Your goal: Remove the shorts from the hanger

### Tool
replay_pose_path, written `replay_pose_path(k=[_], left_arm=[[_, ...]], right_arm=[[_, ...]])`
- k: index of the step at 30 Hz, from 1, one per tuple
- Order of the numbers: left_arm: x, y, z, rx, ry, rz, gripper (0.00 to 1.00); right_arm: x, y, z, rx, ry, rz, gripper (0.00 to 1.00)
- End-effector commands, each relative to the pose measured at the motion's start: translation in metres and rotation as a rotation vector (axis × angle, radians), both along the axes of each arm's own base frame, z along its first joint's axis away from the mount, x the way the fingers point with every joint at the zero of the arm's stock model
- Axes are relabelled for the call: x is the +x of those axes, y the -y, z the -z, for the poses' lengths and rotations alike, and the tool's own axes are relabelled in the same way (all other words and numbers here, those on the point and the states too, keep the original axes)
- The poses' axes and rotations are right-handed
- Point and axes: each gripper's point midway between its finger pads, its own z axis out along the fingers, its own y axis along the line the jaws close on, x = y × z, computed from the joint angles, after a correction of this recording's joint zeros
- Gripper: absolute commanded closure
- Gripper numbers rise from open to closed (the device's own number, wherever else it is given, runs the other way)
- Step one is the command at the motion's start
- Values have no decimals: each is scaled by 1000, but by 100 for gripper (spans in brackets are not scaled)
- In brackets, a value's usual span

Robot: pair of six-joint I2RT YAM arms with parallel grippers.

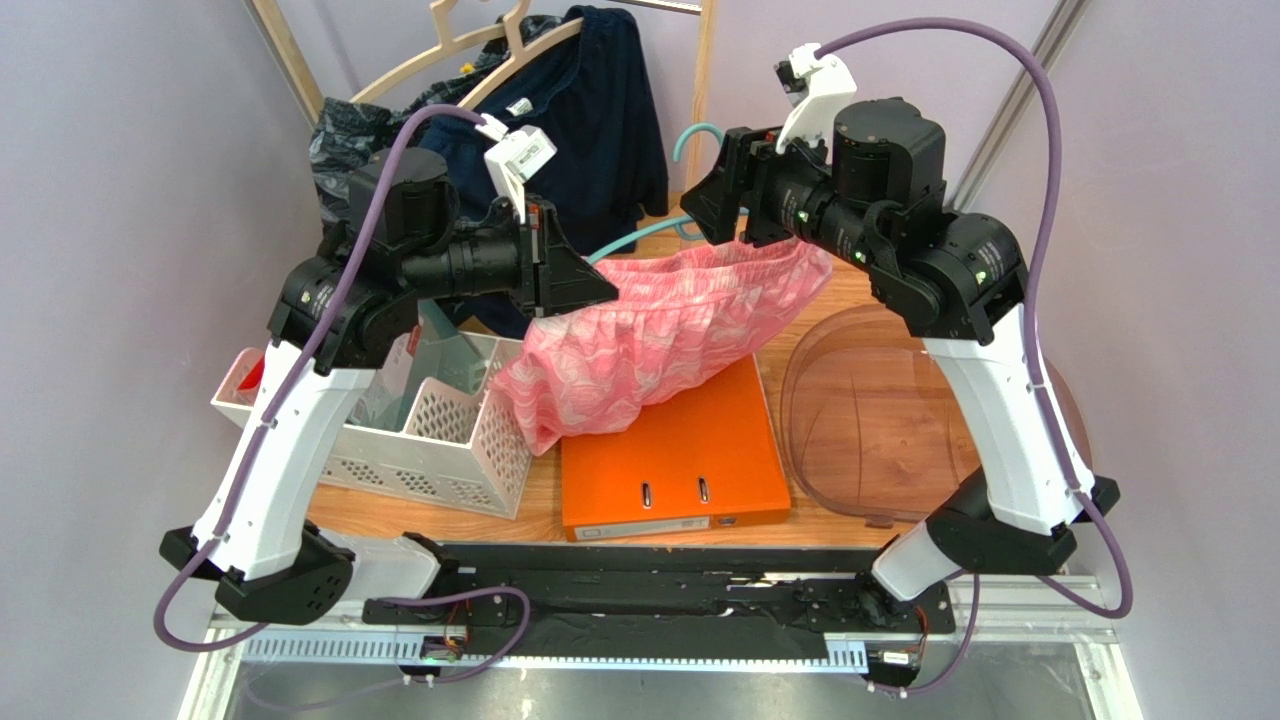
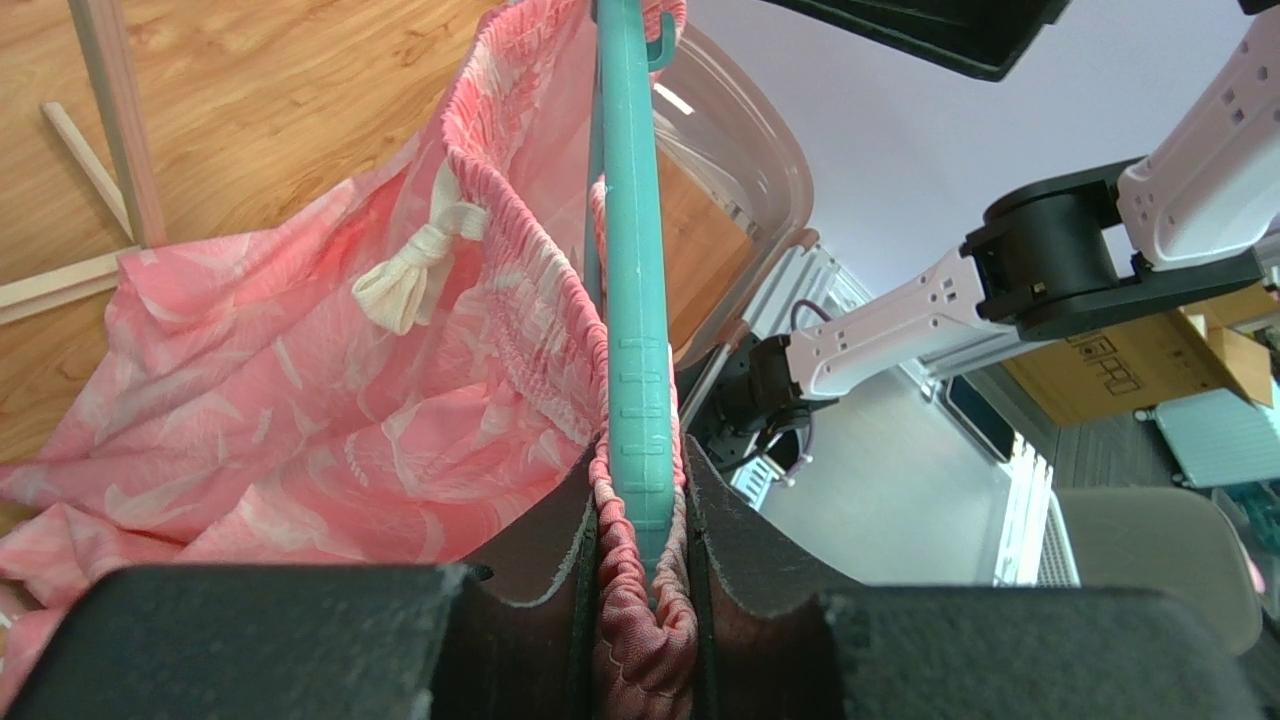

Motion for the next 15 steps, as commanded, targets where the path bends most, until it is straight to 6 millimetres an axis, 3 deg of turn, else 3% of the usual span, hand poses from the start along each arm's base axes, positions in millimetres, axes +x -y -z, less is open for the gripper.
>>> replay_pose_path(k=[1,9,14,15], left_arm=[[-20,-2,-41,-87,131,65,100],[-28,-3,-43,-109,138,81,100],[-28,-5,-43,-125,122,59,100],[-27,-4,-44,-131,124,56,100]], right_arm=[[6,-10,-15,-5,85,13,37],[6,-24,-8,-45,116,30,47],[2,-28,-12,-29,146,57,66],[0,-29,-14,-24,153,54,74]])
